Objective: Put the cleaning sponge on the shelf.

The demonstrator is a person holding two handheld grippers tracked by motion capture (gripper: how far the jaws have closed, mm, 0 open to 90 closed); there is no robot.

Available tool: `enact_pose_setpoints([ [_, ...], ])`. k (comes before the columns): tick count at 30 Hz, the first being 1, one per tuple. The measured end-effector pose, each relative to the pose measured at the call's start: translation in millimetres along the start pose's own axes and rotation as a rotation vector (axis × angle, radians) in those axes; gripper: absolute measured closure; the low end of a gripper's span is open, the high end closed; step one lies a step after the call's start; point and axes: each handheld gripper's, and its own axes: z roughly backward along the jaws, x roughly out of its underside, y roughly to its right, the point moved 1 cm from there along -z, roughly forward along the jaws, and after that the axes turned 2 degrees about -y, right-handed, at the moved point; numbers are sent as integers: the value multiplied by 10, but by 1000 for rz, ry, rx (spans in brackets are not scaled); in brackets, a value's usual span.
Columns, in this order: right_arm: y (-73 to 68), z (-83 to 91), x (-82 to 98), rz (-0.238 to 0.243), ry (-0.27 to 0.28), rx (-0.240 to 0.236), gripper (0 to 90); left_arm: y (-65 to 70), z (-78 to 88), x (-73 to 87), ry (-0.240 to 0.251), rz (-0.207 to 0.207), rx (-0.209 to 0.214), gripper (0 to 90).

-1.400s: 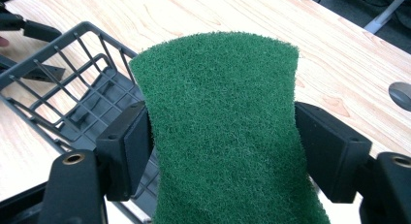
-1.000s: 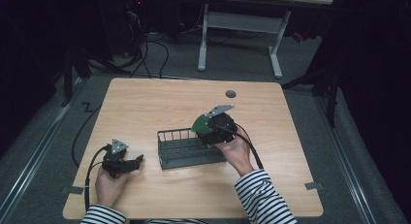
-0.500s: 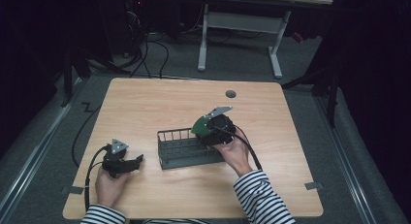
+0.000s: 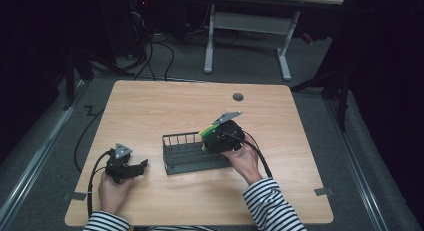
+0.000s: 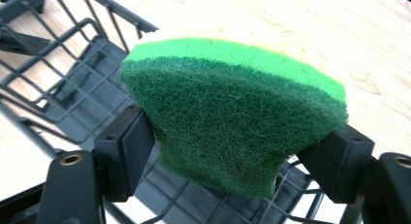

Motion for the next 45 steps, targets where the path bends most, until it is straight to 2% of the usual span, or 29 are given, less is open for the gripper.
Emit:
enact_pose_setpoints([
  [3, -16, 32, 5, 0, 2, -15, 250, 0, 0, 0, 0, 0, 0, 249],
  [10, -60, 19, 19, -4, -44, -44, 249, 0, 0, 0, 0, 0, 0, 249],
  [15, -45, -19, 13, -18, -31, -56, 227, 0, -1, 0, 1, 2, 0, 249],
  [19, -23, -79, 15, -43, -39, -63, 190, 0, -1, 0, 1, 2, -1, 250],
  [22, -16, -87, 8, -44, -41, -66, 180, 0, 0, 0, 1, 1, 0, 251],
  [24, -14, -63, 17, -42, -24, -68, 179, 0, 0, 0, 0, 1, -1, 250],
  [28, 7, -1, 67, -69, 7, -82, 179, -1, 0, 0, 0, 1, 0, 250],
  [31, 16, 56, 92, -66, 8, -64, 176, 0, 1, 0, 0, 1, 0, 250],
  [37, 41, 222, 114, -69, 57, -76, 177, 1, 0, 1, 2, 3, -1, 250],
  [39, 69, 252, 128, -68, 66, -69, 178, 1, 0, 1, 1, 3, -1, 250],
  [45, 182, 366, 192, -102, 106, -40, 195, 1, 0, 1, 1, 3, -1, 250],
])
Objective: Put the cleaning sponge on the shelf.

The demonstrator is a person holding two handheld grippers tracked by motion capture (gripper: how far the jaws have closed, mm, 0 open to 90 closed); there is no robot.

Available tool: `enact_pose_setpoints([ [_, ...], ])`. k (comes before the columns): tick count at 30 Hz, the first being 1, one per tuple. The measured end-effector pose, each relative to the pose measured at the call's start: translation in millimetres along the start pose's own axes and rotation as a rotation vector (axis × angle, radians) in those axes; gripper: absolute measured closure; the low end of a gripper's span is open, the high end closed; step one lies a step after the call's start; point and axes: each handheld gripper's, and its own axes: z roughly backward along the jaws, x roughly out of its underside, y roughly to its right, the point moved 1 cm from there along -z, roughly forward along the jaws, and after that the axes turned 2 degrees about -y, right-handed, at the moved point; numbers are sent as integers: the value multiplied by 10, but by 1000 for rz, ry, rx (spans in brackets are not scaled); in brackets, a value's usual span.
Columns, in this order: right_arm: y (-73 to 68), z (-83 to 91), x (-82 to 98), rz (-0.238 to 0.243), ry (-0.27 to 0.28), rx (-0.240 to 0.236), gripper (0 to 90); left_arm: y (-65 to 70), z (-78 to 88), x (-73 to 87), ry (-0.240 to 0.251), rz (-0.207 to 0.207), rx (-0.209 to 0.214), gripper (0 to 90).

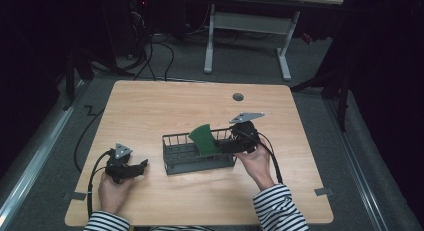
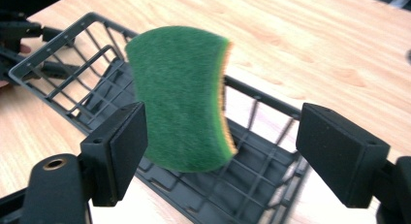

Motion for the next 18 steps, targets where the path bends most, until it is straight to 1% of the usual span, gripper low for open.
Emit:
enact_pose_setpoints([
  [2, 39, 47, 15, -5, 18, 11, 204, 0, 0, 0, 0, 0, 0, 250],
  [6, 147, 187, 56, -36, 43, 36, 218, 0, 0, 0, 0, 0, 0, 250],
  [9, 217, 291, 86, -46, 68, 54, 228, 0, 0, 0, 0, 0, 0, 250],
  [11, 278, 378, 112, -63, 90, 67, 234, 0, 0, 0, 0, 0, 0, 250],
  [18, 414, 599, 195, -96, 121, 100, 243, 1, 0, 0, 0, 0, 0, 250],
])
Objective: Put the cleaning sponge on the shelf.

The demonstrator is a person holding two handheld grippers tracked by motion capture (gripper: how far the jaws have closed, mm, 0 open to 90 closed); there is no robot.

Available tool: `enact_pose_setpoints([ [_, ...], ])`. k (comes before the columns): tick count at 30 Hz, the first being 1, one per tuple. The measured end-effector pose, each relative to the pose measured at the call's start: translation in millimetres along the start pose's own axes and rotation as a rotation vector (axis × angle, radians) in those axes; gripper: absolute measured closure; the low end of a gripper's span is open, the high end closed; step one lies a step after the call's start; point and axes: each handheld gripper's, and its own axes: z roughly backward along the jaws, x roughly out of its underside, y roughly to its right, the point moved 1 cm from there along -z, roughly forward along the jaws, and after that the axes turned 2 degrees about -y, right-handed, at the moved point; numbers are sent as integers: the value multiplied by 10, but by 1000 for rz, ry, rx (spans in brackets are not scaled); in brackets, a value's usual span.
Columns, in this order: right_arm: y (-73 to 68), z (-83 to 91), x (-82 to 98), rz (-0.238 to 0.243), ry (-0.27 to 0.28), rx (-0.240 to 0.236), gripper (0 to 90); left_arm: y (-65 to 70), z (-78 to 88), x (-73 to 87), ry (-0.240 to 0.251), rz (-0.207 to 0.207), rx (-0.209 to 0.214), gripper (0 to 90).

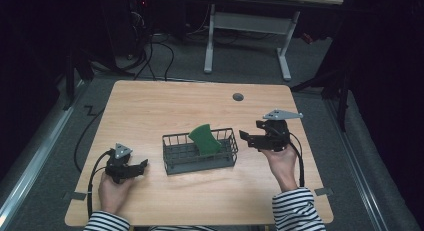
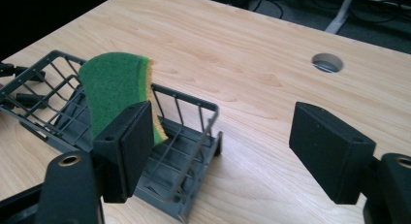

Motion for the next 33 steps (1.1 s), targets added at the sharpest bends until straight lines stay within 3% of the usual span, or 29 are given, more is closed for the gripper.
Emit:
enact_pose_setpoints([
  [20, 357, 380, 361, -105, 65, 47, 270, 0, 0, 0, 0, 0, 0, 249],
  [33, 474, 514, 675, -160, 93, 65, 277, -1, 1, 0, -1, 0, 0, 250],
])
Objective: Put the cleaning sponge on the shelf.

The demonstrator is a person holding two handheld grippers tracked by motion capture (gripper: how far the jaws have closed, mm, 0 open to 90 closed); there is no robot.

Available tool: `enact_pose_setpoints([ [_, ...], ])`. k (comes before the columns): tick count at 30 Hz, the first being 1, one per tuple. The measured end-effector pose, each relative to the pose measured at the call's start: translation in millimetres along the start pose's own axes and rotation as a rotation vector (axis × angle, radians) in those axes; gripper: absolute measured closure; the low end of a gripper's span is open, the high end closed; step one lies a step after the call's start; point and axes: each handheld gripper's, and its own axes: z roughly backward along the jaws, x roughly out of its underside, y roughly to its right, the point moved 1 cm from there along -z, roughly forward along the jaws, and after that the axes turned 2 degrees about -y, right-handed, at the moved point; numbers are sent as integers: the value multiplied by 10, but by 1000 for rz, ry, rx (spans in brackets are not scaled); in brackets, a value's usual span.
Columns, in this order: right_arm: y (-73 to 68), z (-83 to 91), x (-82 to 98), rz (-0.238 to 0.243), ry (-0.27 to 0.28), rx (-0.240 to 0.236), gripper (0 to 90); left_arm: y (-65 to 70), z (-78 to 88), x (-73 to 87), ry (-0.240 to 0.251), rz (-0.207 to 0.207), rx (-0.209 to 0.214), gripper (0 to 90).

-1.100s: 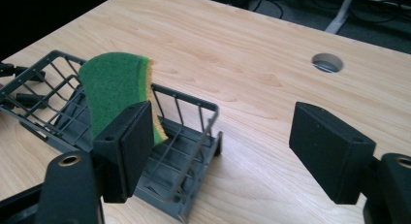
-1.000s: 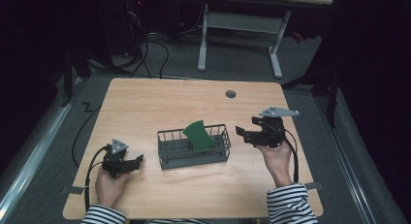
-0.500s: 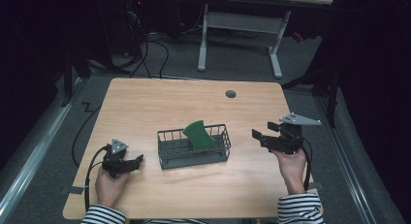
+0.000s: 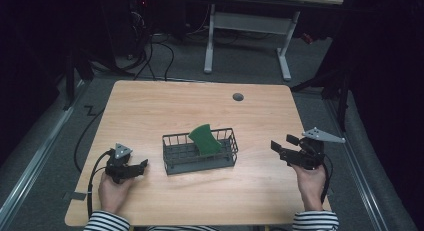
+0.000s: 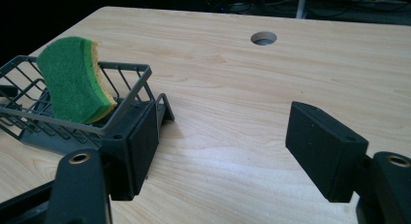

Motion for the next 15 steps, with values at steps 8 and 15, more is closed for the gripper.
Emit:
enact_pose_setpoints([
  [8, 72, 14, 209, -44, 9, 0, 289, -1, 0, 0, 0, 0, 1, 248],
  [15, 70, -27, 331, -57, 2, -1, 292, -1, 0, 0, 0, 0, 1, 247],
])
